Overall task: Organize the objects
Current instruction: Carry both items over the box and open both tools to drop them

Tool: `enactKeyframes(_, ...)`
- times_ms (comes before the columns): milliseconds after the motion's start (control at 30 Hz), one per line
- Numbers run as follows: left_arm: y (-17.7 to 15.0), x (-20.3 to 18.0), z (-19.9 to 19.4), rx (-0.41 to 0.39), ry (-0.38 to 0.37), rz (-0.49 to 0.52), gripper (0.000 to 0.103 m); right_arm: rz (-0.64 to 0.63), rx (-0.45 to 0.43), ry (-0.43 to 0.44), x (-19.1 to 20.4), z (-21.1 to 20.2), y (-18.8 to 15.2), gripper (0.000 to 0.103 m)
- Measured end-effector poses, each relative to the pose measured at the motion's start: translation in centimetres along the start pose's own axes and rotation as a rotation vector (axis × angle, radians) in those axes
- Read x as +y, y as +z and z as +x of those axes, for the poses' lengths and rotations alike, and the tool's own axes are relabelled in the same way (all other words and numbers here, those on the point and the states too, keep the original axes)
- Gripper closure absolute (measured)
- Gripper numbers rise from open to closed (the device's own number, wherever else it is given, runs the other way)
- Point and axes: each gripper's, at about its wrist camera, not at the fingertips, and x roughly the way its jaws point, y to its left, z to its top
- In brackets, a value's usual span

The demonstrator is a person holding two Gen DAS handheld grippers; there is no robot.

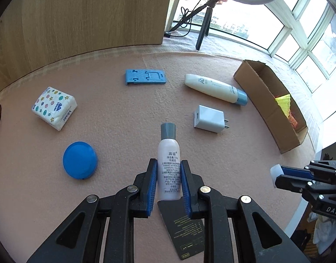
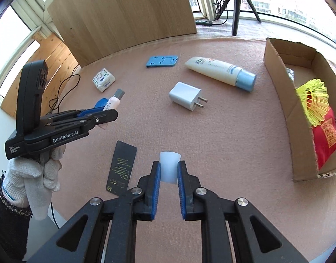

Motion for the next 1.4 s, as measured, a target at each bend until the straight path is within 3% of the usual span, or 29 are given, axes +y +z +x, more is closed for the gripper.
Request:
enactKeyframes(533, 5.2, -22.0, 2.5, -0.050, -0.223, 0.227, 0.081, 0.181, -0.141, -0.164, -16.9, -7.9, 1.2, 0.089)
enactKeyframes(767, 8.1, -28.8, 5.4, -0.043, -0.247, 0.281, 0.081, 0.204, -0.154, -0.168, -20.8, -8.7, 1.5, 0.089)
enactKeyframes(1000, 10.7, -32.9, 8.7, -0.031, -0.225, 0.301, 0.081, 0.194, -0.142, -0.153, -22.1, -8.2, 1.4, 0.089)
enactKeyframes(1100, 11.6, -33.6, 9.5, -0.036, -0.212, 0.297, 0.080, 0.195, -0.144, -0.156, -22.2, -8.3, 1.4, 0.082)
enactKeyframes(1400, 12.0, -32.4, 8.7, -0.055, -0.209, 0.276, 0.080, 0.216, -0.146, -0.145, -22.5, -8.8, 1.1, 0.079)
